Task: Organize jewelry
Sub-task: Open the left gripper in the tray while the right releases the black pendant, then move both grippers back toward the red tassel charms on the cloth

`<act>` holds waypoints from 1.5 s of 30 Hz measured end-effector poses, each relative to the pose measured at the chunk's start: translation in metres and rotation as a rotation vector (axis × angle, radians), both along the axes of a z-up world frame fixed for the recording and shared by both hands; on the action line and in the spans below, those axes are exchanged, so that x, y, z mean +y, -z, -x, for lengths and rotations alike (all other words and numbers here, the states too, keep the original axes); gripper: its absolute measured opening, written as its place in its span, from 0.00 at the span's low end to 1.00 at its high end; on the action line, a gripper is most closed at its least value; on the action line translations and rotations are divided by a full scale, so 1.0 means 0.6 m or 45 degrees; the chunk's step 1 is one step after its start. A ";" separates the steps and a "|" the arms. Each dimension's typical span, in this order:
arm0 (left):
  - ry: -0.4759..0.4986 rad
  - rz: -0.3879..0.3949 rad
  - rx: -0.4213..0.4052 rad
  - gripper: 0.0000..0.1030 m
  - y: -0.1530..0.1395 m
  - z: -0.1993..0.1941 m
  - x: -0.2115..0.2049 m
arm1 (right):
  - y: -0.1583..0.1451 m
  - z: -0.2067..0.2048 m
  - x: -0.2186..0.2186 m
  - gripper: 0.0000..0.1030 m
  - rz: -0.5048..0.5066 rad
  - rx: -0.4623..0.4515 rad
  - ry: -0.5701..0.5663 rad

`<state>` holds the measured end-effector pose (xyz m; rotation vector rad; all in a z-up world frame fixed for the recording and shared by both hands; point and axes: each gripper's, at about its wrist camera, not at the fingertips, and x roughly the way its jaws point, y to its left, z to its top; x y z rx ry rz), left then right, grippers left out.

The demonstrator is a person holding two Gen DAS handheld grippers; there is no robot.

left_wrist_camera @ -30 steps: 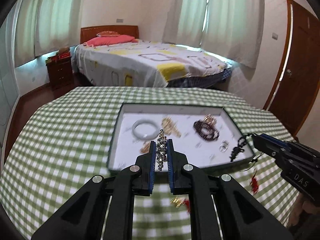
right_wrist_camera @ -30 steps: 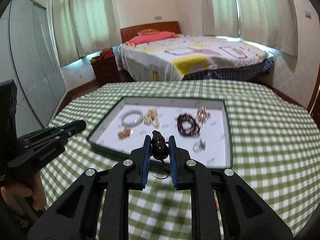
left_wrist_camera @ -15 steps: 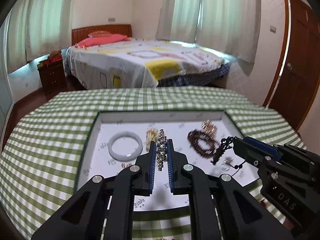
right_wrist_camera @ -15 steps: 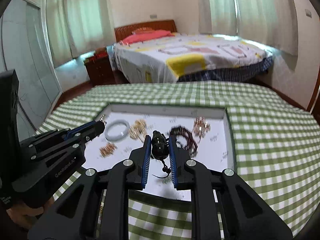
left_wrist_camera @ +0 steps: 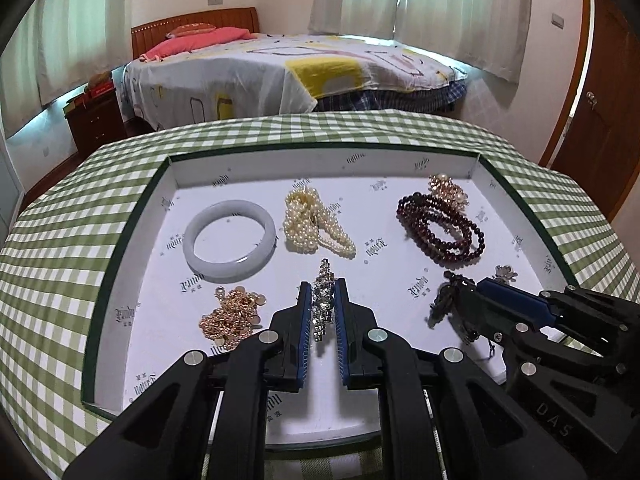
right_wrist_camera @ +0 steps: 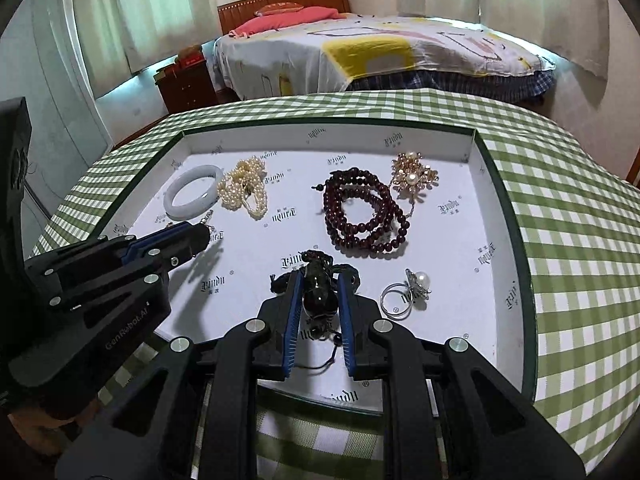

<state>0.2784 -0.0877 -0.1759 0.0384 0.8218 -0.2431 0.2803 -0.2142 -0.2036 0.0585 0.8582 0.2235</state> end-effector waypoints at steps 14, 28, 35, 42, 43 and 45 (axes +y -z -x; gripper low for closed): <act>-0.011 0.020 -0.043 0.53 -0.031 0.019 0.007 | -0.039 0.023 -0.020 0.30 -0.029 -0.044 0.012; -0.108 0.055 -0.182 0.56 -0.100 0.119 0.063 | -0.096 0.127 -0.070 0.36 -0.030 -0.113 0.103; -0.132 0.041 -0.165 0.56 -0.083 0.175 0.079 | -0.071 0.184 -0.082 0.36 0.012 -0.081 0.138; -0.159 0.017 -0.144 0.56 -0.056 0.226 0.089 | -0.035 0.221 -0.088 0.36 0.038 -0.037 0.161; -0.161 0.013 -0.132 0.56 -0.051 0.231 0.090 | -0.030 0.223 -0.088 0.36 0.039 -0.032 0.162; -0.167 0.011 -0.113 0.56 -0.043 0.237 0.091 | -0.022 0.224 -0.088 0.36 0.043 -0.021 0.164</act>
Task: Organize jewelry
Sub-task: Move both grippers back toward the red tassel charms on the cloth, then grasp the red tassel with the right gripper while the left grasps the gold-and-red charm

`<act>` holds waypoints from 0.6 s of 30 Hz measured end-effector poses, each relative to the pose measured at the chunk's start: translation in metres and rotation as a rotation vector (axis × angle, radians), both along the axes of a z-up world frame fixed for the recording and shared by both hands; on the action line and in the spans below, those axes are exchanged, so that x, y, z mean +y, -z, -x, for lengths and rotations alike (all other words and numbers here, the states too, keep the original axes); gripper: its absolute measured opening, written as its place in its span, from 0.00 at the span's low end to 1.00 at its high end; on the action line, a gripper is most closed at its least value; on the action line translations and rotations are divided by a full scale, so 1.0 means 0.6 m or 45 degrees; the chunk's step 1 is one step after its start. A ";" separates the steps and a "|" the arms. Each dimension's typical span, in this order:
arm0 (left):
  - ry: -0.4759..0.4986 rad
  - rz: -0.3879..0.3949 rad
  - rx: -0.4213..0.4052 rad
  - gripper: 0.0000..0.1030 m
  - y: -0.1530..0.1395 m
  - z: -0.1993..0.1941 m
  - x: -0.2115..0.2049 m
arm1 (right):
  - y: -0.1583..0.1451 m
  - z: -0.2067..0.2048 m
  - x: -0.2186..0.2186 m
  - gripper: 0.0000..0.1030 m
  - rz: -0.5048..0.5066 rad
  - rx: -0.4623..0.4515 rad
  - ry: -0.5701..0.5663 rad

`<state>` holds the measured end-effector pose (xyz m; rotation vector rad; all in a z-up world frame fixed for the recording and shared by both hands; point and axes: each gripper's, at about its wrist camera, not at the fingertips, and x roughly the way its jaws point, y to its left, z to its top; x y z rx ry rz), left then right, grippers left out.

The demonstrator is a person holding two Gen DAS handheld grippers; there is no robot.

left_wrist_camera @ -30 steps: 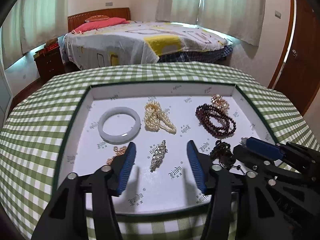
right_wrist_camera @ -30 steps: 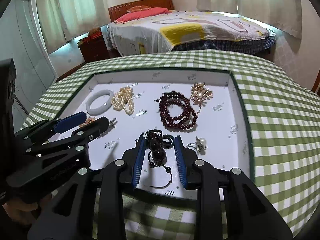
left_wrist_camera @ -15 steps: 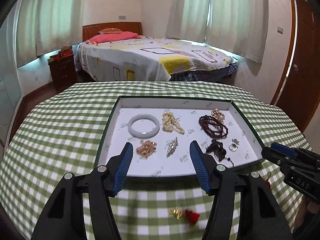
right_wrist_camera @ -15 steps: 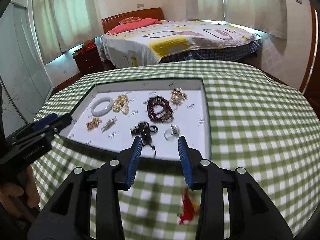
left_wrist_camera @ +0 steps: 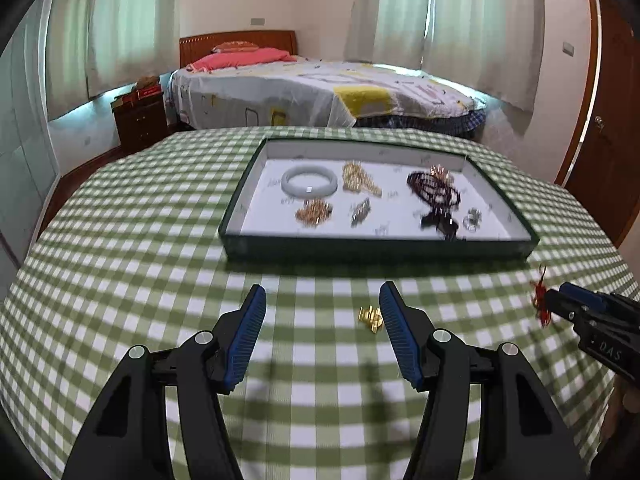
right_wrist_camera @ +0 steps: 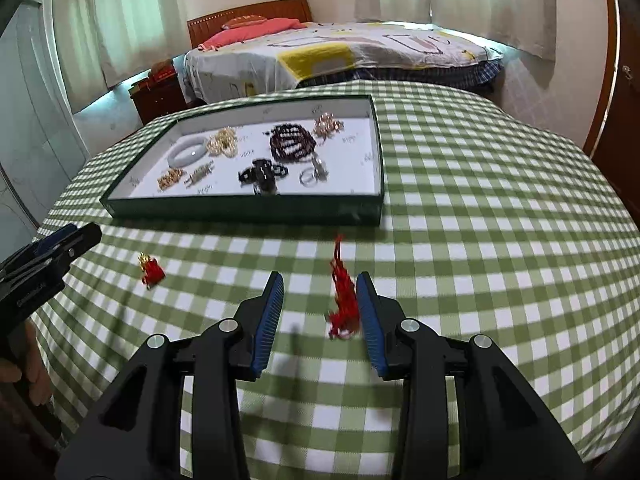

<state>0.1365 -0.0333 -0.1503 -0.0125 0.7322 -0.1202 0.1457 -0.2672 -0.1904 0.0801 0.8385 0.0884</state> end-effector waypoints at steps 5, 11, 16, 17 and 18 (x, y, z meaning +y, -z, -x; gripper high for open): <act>-0.020 0.013 0.027 0.56 0.010 0.011 0.008 | 0.013 -0.003 -0.002 0.36 -0.001 0.020 0.013; -0.022 0.012 0.029 0.56 0.010 0.010 0.011 | 0.021 -0.013 -0.001 0.36 0.011 0.030 0.022; -0.018 0.011 0.045 0.56 0.015 0.007 0.010 | 0.028 -0.019 -0.006 0.33 0.015 0.045 0.042; -0.017 0.011 0.046 0.56 0.016 0.007 0.009 | 0.028 -0.020 -0.007 0.27 0.019 0.044 0.048; -0.016 0.010 0.048 0.56 0.017 0.007 0.009 | 0.029 -0.022 -0.008 0.24 0.016 0.046 0.048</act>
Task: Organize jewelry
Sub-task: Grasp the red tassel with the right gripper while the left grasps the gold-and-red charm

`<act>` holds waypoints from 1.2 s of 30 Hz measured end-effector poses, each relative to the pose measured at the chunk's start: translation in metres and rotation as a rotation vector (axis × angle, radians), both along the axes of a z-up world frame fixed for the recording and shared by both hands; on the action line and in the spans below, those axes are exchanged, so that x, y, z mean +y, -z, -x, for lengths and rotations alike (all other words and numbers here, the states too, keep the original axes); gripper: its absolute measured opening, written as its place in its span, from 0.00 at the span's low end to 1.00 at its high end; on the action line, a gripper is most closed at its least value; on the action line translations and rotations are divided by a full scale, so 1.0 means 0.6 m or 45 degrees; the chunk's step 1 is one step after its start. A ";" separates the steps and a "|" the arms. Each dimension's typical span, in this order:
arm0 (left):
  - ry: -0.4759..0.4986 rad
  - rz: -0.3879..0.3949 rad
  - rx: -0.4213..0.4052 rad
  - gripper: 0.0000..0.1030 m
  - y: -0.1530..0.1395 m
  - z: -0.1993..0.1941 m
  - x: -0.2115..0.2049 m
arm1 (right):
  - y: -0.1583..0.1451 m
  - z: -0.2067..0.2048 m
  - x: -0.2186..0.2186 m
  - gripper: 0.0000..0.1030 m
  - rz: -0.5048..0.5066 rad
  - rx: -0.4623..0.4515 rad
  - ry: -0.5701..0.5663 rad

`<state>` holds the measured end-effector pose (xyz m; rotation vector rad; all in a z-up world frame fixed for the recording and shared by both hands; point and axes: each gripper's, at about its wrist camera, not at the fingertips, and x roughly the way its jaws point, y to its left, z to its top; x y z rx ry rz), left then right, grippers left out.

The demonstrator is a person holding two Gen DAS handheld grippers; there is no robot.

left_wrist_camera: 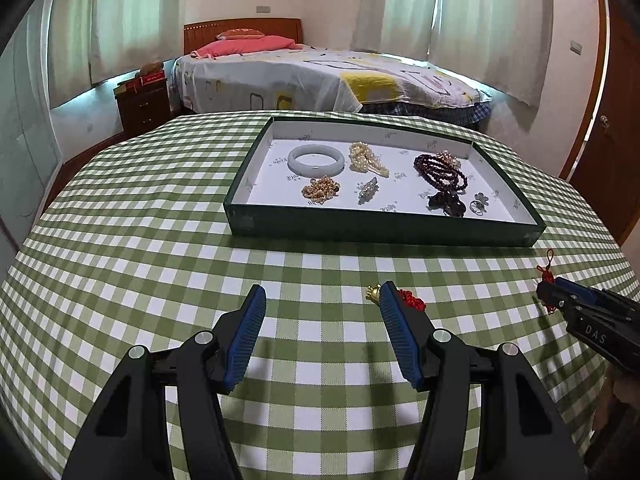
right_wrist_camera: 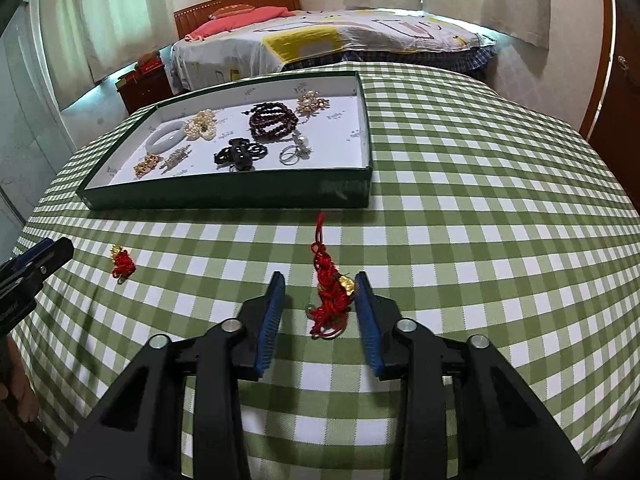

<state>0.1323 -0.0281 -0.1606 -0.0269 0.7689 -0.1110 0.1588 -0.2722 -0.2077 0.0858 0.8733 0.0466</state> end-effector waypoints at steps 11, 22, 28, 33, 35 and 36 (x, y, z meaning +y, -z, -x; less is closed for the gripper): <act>0.018 0.001 0.025 0.56 0.011 -0.002 -0.008 | -0.001 0.002 0.002 0.12 -0.023 -0.010 -0.015; 0.061 0.018 0.054 0.56 0.017 -0.008 -0.028 | -0.023 0.001 0.015 0.11 -0.047 -0.055 -0.049; 0.095 0.036 0.075 0.56 0.023 -0.019 -0.051 | -0.024 0.000 0.014 0.11 -0.066 -0.057 -0.053; 0.110 -0.010 0.092 0.56 0.037 -0.041 -0.074 | -0.021 0.000 0.012 0.11 -0.078 -0.054 -0.055; 0.108 -0.033 0.125 0.56 0.045 -0.049 -0.075 | -0.021 0.000 0.012 0.11 -0.081 -0.051 -0.057; 0.108 -0.036 0.113 0.56 0.045 -0.047 -0.074 | -0.021 0.000 0.011 0.11 -0.082 -0.052 -0.056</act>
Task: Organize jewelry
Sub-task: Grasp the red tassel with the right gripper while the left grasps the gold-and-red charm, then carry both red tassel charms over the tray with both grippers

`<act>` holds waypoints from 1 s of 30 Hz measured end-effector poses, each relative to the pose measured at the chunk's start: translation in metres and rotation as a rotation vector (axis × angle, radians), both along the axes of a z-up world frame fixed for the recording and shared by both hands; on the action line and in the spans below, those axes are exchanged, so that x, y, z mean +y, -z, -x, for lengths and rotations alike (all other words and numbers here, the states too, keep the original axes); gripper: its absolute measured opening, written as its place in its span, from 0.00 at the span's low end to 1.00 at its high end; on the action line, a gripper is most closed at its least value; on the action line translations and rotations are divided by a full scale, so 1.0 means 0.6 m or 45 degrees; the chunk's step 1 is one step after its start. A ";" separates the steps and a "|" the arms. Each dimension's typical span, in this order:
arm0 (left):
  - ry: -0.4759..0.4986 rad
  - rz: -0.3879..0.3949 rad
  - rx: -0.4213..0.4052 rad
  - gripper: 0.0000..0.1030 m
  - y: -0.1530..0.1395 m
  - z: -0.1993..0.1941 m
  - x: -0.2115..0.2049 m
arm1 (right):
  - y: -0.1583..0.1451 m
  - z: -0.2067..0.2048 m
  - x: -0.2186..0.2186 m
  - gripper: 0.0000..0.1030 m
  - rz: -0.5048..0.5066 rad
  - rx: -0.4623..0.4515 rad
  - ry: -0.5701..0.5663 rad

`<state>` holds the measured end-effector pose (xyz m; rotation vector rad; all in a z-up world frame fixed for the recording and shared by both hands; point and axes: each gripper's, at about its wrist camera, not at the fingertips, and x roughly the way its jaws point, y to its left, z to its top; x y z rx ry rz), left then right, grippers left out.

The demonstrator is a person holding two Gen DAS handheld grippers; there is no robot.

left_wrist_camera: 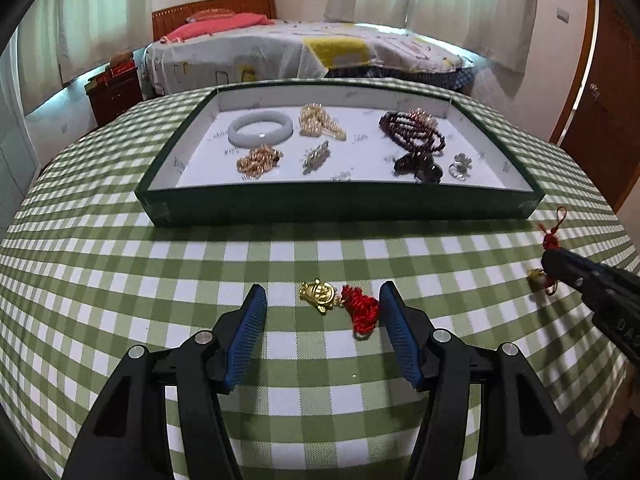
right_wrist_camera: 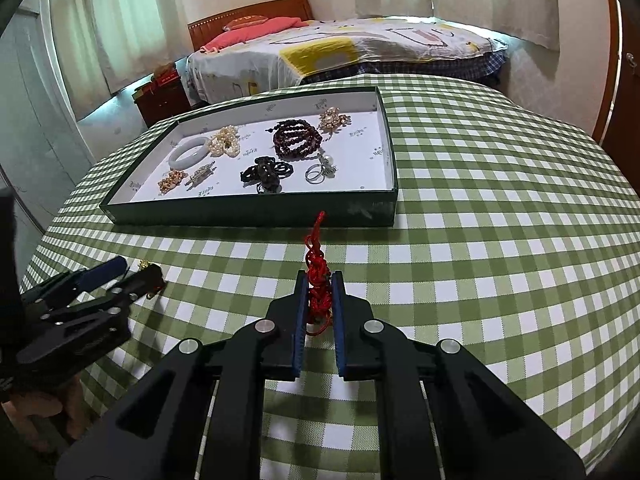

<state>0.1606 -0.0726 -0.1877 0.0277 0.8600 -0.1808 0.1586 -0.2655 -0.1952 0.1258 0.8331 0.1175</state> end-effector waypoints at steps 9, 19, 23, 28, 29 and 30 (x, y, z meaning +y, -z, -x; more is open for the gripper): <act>-0.013 0.031 0.021 0.44 -0.003 0.010 0.028 | 0.000 0.001 0.001 0.11 -0.002 0.001 -0.003; 0.068 0.026 0.000 0.19 -0.004 0.003 0.006 | 0.001 0.001 0.004 0.11 -0.002 0.002 -0.004; 0.066 0.039 0.005 0.14 -0.005 0.006 0.010 | 0.002 0.001 0.006 0.11 -0.005 0.003 -0.004; 0.066 0.045 0.004 0.13 -0.007 0.011 0.014 | 0.003 0.001 0.008 0.11 -0.005 0.002 -0.004; 0.064 0.047 0.002 0.13 -0.007 0.013 0.015 | 0.003 0.000 0.007 0.11 -0.006 0.002 -0.004; 0.061 0.051 0.001 0.13 -0.008 0.014 0.018 | 0.003 0.001 0.008 0.11 -0.005 0.001 -0.003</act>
